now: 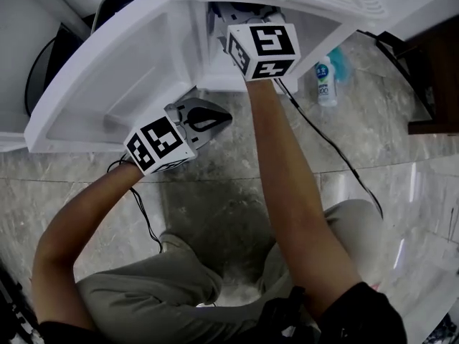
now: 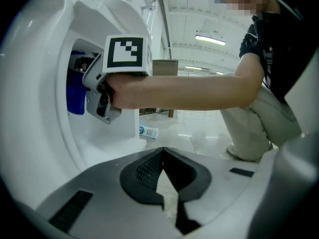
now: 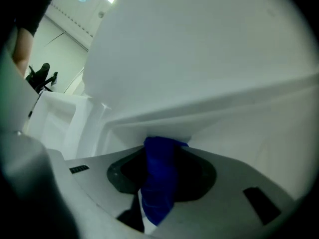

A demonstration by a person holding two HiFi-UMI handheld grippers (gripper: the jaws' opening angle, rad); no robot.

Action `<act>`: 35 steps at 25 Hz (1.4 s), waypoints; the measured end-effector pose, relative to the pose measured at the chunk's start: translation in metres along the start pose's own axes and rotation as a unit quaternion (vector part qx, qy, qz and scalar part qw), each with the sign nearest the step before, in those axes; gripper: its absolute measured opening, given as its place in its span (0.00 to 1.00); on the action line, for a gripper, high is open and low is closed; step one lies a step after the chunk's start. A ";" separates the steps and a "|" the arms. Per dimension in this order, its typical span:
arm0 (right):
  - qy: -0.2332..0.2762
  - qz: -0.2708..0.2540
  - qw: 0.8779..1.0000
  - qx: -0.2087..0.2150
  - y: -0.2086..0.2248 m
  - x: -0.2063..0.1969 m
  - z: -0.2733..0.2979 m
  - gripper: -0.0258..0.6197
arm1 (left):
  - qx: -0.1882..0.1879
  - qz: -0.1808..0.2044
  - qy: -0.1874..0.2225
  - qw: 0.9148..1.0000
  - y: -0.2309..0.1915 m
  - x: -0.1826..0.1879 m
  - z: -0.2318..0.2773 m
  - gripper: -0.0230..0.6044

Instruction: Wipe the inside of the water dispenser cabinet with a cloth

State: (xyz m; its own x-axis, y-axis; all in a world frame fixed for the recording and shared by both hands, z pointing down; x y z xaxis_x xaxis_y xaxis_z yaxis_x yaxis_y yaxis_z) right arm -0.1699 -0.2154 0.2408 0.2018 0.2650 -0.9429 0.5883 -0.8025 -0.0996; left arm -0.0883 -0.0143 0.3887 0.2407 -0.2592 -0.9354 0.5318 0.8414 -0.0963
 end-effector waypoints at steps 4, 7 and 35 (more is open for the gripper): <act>0.002 -0.013 1.000 -0.006 0.000 -0.004 0.004 0.22 | 0.004 0.001 0.008 1.000 0.001 0.004 -0.008 0.05; -0.011 -0.046 0.999 -0.001 0.011 -0.011 0.015 0.22 | 0.009 -0.008 0.007 1.000 -0.001 -0.001 -0.014 0.05; 0.006 -0.066 0.997 -0.047 0.011 -0.014 0.018 0.20 | -0.001 0.023 -0.016 1.000 0.002 -0.011 -0.020 0.05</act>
State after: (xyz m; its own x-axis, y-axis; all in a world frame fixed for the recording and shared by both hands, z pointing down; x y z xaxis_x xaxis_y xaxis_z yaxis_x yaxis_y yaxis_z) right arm -0.1803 -0.2370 0.2475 0.1263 0.3712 -0.9199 0.6808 -0.7069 -0.1918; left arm -0.1059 0.0001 0.3923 0.2908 -0.2360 -0.9272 0.5188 0.8532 -0.0545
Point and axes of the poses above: the fingertips, and each gripper's own axes: z forward along the fingers, y to its right, x out of its top, the point moved 2 cm from there along -z, backward along the fingers, and after that the axes turned 5 degrees about y, right-handed, at the moved point
